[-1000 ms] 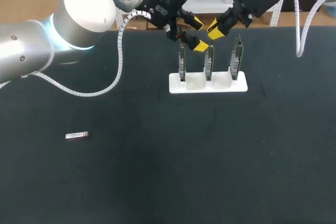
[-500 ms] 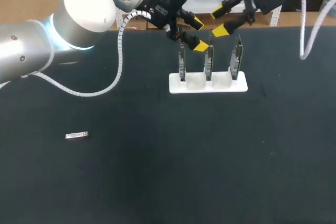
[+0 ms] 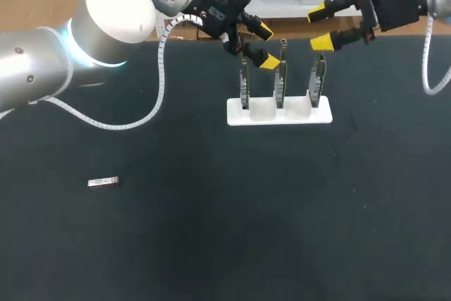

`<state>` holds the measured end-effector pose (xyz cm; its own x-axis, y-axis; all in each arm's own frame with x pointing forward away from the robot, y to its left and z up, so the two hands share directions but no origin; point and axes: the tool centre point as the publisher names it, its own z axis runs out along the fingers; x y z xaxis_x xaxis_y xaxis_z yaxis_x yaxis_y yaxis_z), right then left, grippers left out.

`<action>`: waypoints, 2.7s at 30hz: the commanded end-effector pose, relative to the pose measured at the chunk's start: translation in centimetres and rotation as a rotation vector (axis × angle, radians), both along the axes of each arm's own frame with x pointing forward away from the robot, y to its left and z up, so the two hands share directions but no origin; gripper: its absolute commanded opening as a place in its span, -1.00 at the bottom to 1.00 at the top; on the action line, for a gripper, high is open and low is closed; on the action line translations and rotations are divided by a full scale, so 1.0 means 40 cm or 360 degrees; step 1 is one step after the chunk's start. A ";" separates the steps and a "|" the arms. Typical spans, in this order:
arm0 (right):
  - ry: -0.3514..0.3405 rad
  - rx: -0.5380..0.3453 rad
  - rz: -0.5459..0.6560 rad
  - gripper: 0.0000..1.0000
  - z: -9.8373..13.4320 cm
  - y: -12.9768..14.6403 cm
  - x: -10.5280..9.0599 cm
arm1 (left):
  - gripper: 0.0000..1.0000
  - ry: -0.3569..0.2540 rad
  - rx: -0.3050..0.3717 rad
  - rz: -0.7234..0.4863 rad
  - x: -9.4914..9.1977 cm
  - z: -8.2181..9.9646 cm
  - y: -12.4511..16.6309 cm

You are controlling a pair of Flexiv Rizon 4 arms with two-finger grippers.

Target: Pick up the optical module with the left hand, and insert it into the network port with the right hand.

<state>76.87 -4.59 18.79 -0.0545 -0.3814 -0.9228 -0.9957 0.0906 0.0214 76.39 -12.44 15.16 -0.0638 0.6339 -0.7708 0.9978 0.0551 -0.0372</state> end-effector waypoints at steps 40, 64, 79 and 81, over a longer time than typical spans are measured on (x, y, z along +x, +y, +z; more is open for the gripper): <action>-0.0017 -0.0172 0.0030 -1.00 -0.016 0.132 0.005 | 1.00 0.0005 0.0007 -0.0003 0.004 0.001 -0.002; 0.0049 -0.0185 0.0009 -1.00 -0.047 0.129 -0.001 | 1.00 0.0005 0.0007 -0.0003 0.004 0.001 -0.002; 0.0108 -0.0236 0.0031 -1.00 -0.080 0.132 -0.002 | 1.00 0.0005 0.0007 -0.0003 0.004 0.001 -0.002; 0.0112 -0.0231 0.0034 -1.00 -0.081 0.132 -0.002 | 1.00 0.0005 0.0007 -0.0003 0.004 0.001 -0.002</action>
<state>76.48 0.57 15.60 -0.1073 -0.5129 -0.8517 -0.9938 0.0814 0.0761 76.38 -12.45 15.16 -0.0636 0.6339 -0.7708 0.9978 0.0549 -0.0372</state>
